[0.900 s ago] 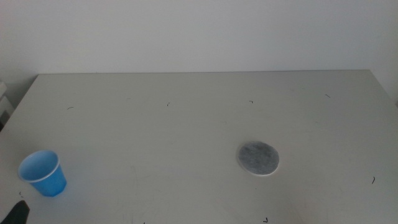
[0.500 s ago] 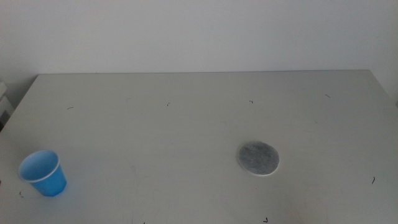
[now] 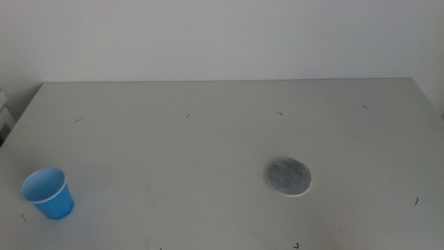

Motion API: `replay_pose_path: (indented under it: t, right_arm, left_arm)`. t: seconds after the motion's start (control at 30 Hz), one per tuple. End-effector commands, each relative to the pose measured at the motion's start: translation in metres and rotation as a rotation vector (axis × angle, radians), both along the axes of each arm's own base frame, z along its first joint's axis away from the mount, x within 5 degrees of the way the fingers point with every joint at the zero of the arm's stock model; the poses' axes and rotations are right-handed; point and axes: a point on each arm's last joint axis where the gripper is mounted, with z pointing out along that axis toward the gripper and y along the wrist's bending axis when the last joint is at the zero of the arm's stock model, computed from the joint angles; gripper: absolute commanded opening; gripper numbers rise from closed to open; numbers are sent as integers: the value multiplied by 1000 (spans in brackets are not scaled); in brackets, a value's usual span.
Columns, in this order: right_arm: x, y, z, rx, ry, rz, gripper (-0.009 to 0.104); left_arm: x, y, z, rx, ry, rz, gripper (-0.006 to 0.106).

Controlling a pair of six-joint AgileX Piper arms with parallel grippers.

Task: Place an empty cup on a cup mat.

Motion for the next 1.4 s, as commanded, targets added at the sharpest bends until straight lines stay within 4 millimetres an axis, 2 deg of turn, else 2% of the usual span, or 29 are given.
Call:
replay_pose_path:
  t: [0.0,0.27,0.53,0.9,1.1,1.37]
  right_arm:
    - [-2,0,12,-23,-108,3,94]
    - [-2,0,12,-23,-108,3,94]
    - [-2,0,12,-23,-108,3,94]
    - [-2,0,12,-23,-108,3,94]
    - [-2,0,12,-23,-108,3,94]
    - [-2,0,12,-23,-108,3,94]
  left_arm:
    - [6,-1,29,-10,-53,-7,105]
    - [21,3,76,64,110,24,105]
    - [36,5,100,111,168,31,105]
    - [55,9,104,118,409,72,105]
    - [78,10,102,136,570,80,105]
    - [120,9,95,204,740,36,105]
